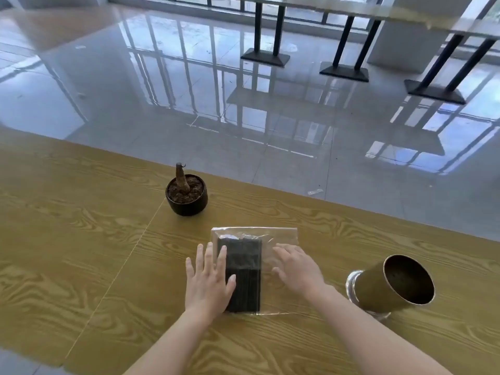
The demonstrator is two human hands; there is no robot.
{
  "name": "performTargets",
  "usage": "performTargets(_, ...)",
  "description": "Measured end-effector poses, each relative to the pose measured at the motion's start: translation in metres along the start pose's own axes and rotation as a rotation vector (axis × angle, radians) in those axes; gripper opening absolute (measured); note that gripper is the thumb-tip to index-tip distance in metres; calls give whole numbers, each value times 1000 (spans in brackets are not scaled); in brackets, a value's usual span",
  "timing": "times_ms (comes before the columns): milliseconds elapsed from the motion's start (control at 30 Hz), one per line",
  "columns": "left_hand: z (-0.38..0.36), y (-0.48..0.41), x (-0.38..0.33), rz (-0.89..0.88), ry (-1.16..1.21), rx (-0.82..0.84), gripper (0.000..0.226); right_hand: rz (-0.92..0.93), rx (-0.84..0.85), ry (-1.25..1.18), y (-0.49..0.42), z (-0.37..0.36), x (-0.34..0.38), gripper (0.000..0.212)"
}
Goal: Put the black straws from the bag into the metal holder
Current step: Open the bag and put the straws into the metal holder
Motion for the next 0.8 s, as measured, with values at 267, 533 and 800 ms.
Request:
performTargets(267,-31,22,-15,-200,-79,-11,63,58,170,126,5,-48,-5,70)
performTargets(533,-52,29,-8,-126,78,24,60,-7,70,248,58,-60,-12,44)
performTargets(800,-36,9,-10,232,255,23,88,-9,-9,136,27,-43,11,41)
Point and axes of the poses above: each hand's wrist, its own y-axis away from the middle knuckle, its own z-axis out of the back of the hand, x = y × z, the point moved 8 cm from there along -y, towards the middle knuckle
